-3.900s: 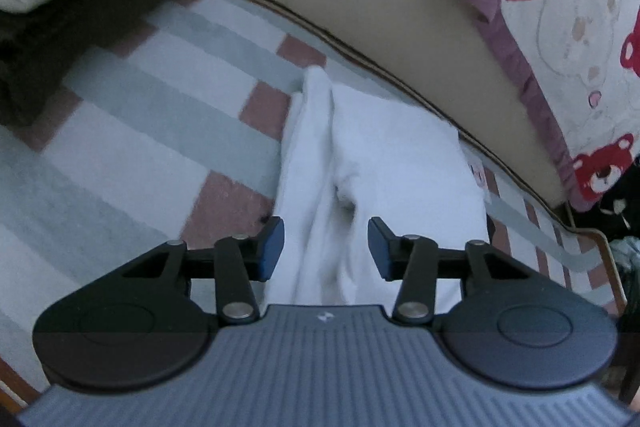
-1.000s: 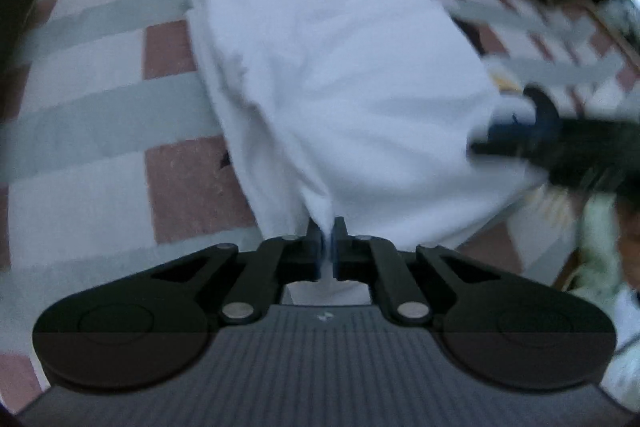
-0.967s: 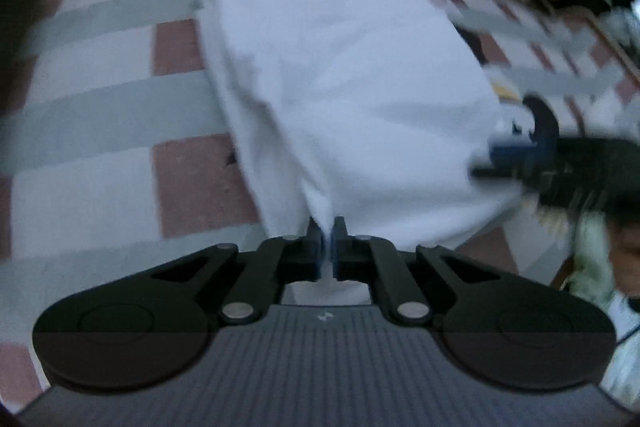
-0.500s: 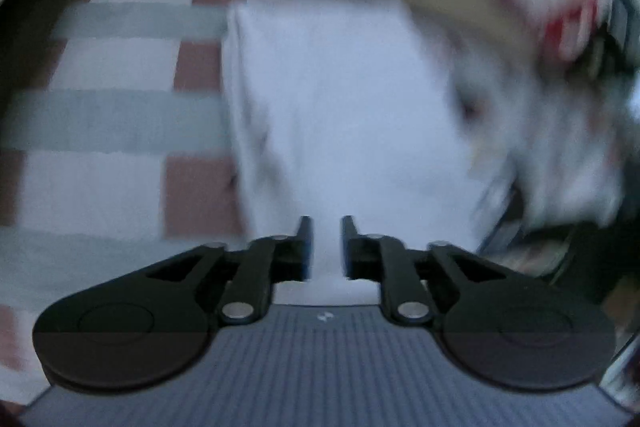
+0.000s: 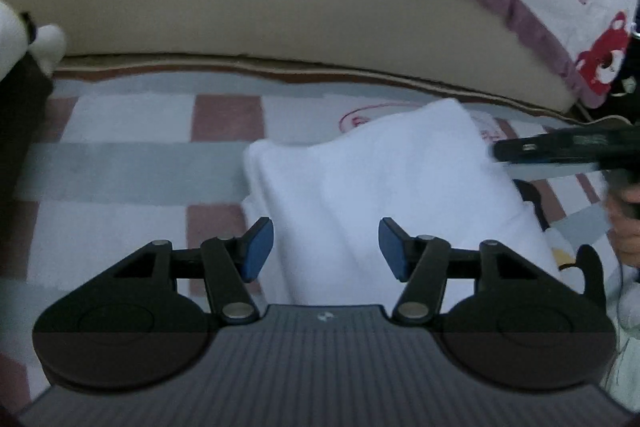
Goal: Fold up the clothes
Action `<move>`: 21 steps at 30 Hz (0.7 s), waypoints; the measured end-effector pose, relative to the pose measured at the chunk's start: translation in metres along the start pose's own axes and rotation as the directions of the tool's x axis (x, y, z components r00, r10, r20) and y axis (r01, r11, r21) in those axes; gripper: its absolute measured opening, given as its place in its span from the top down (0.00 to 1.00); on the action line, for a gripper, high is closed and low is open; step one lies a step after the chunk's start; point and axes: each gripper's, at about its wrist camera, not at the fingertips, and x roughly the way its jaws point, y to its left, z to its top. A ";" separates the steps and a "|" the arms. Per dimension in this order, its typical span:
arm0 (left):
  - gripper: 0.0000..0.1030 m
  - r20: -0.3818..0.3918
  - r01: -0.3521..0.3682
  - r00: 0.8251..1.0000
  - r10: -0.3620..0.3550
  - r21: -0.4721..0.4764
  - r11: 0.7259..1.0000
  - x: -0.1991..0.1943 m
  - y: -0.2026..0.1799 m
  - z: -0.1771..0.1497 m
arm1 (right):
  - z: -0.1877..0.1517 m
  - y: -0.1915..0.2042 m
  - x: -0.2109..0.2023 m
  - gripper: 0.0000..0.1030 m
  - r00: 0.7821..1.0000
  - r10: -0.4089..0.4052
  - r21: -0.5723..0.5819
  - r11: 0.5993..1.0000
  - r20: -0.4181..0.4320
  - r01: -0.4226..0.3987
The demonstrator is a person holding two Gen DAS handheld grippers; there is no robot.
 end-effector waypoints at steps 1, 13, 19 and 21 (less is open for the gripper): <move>0.45 -0.002 0.021 1.000 -0.021 0.000 1.000 0.001 -0.001 0.000 | 0.002 -0.007 0.012 0.45 1.000 0.010 0.038 0.999 -0.009 -0.010; 0.60 -0.062 0.057 0.997 -0.053 0.059 0.997 0.028 -0.008 -0.011 | -0.010 -0.021 0.041 0.85 0.960 0.159 -0.033 0.987 0.229 -0.155; 0.67 -0.066 0.030 0.998 -0.025 0.076 0.997 0.030 -0.010 -0.013 | 0.014 -0.010 0.064 0.85 0.977 0.147 -0.060 0.988 0.151 -0.140; 0.67 -0.066 0.027 0.998 -0.022 0.078 0.997 0.030 -0.010 -0.013 | 0.027 -0.011 0.070 0.83 0.980 0.144 -0.053 0.989 0.136 -0.138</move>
